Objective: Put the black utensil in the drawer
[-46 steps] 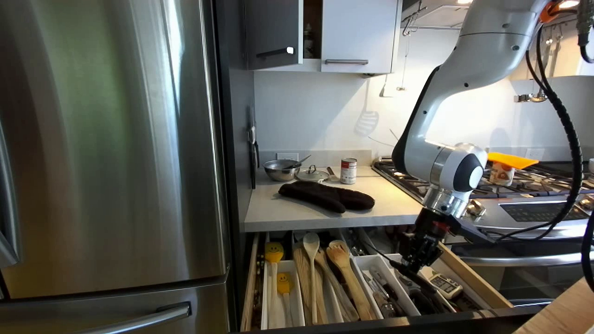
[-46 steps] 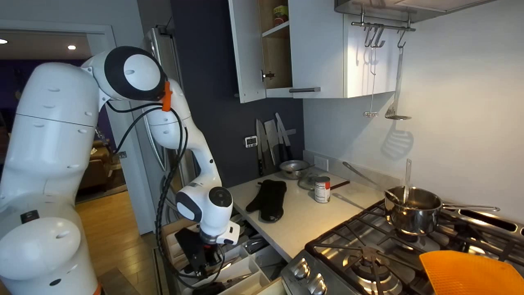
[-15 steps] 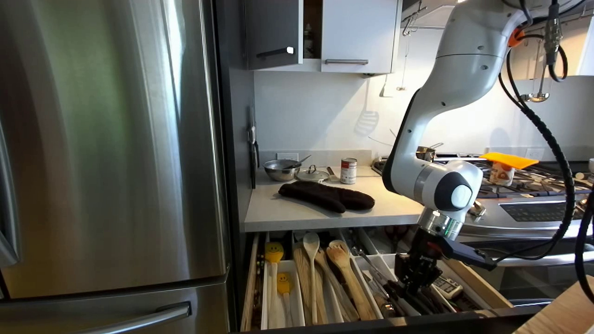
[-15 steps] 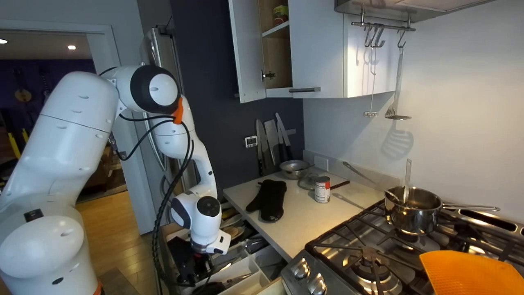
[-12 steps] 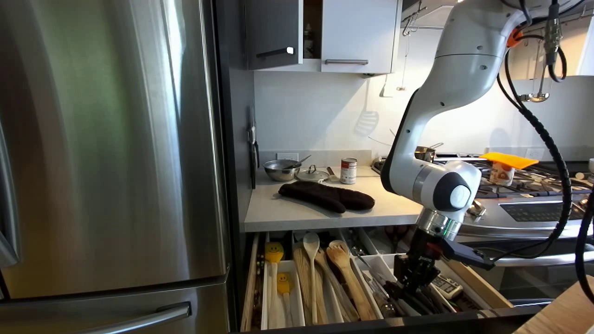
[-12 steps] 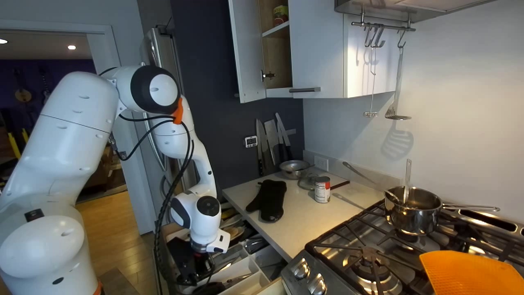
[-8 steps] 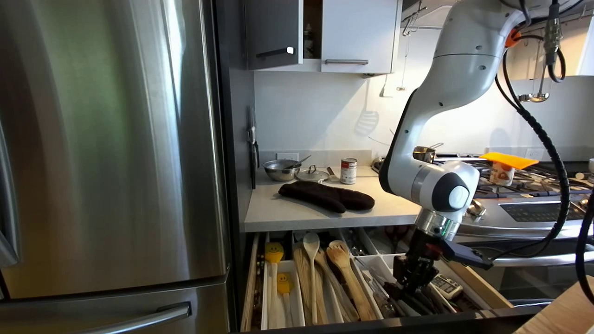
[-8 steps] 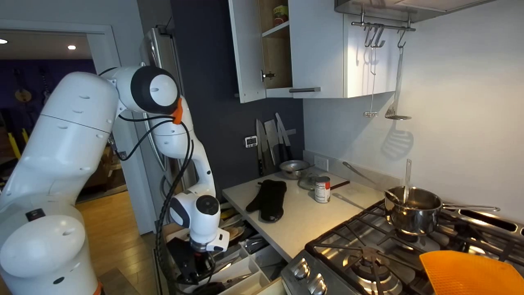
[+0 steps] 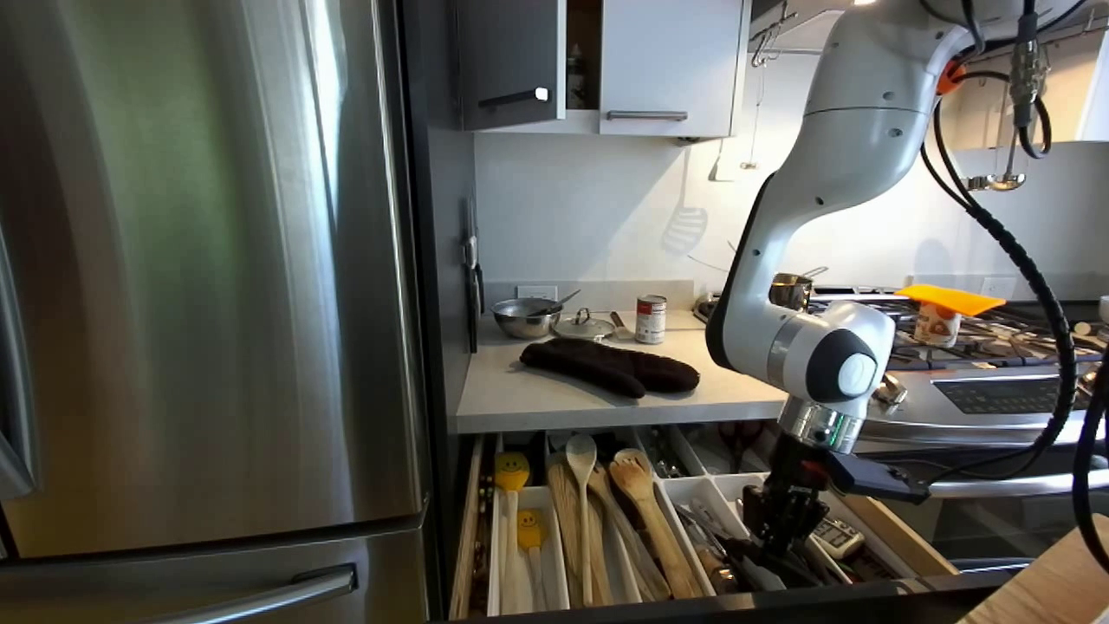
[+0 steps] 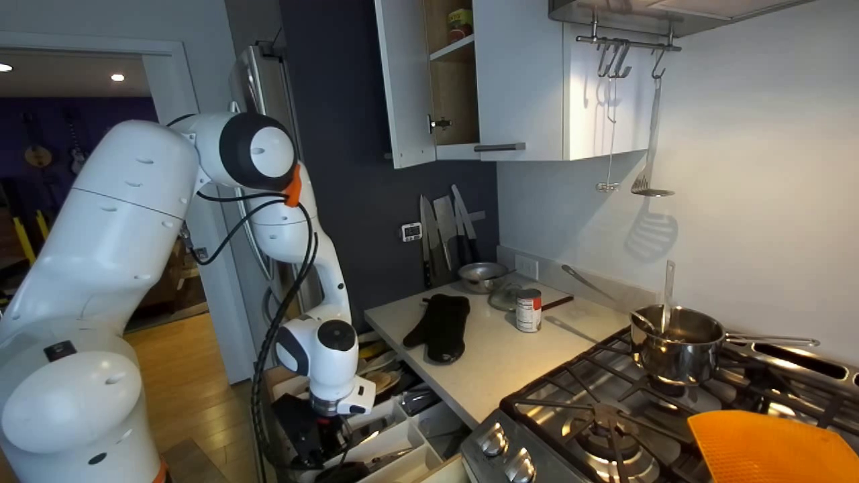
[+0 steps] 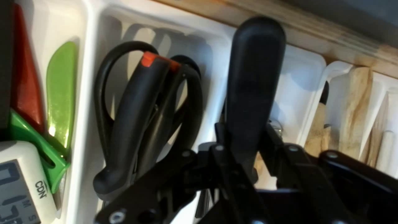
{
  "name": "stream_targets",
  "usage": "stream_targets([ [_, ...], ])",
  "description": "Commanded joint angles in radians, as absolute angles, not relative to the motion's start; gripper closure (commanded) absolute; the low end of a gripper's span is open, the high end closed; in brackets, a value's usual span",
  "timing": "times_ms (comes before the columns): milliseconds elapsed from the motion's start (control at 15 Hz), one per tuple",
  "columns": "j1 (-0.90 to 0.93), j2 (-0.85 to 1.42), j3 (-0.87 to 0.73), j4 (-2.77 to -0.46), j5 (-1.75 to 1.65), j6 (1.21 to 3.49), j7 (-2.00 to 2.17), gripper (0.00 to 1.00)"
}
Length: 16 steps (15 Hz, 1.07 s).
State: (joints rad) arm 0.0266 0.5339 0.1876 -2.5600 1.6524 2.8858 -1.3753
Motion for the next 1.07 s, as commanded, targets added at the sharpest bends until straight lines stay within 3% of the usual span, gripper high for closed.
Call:
stream_targets([
  [0,0.048,0.564,0.195,-2.543,1.691,2.921,-1.379,0.92],
  [67,0.05,0.565,0.197,-2.542,1.688,2.919,-1.374,0.92],
  [133,0.052,0.565,0.2,-2.542,1.683,2.916,-1.369,0.49],
  [533,0.042,0.519,0.208,-2.567,1.685,2.901,-1.36,0.06],
  [600,0.036,0.503,0.208,-2.575,1.685,2.895,-1.355,0.01],
  [1000,0.026,0.403,0.198,-2.631,1.655,2.927,-1.279,0.0],
])
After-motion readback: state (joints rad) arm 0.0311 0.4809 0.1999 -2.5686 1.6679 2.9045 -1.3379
